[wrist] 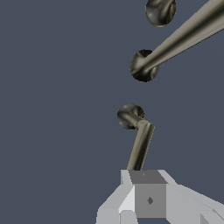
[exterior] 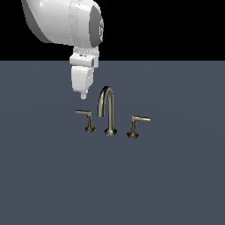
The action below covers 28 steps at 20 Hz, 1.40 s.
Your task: Turn on the faucet by rotating a designated handle.
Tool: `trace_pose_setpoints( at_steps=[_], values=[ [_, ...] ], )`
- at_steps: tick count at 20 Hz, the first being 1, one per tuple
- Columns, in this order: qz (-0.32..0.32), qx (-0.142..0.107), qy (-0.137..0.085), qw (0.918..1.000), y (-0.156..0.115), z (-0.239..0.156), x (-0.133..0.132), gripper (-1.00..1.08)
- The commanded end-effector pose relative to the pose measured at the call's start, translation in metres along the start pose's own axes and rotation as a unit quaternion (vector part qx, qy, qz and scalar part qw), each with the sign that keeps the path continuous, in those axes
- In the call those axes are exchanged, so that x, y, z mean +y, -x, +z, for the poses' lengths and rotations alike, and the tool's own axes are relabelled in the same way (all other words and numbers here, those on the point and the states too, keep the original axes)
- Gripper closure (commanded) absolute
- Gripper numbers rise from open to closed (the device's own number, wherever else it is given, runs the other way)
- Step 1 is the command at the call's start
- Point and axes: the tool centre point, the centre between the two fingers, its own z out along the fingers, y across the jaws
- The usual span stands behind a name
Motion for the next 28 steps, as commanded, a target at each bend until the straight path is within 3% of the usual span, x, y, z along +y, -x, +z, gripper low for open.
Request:
trace_pose_setpoints(
  at_steps=[1, 13, 22, 28],
  values=[
    [0.033, 0.016, -0.007, 0.9993, -0.001, 0.017, -0.008, 1.08],
    [0.118, 0.064, -0.040, 0.9902, -0.003, 0.059, -0.030, 1.08],
    [0.124, 0.068, -0.043, 0.9890, -0.003, 0.063, -0.031, 1.08],
    [0.125, 0.068, -0.043, 0.9889, 0.012, 0.067, -0.014, 1.08]
  ],
)
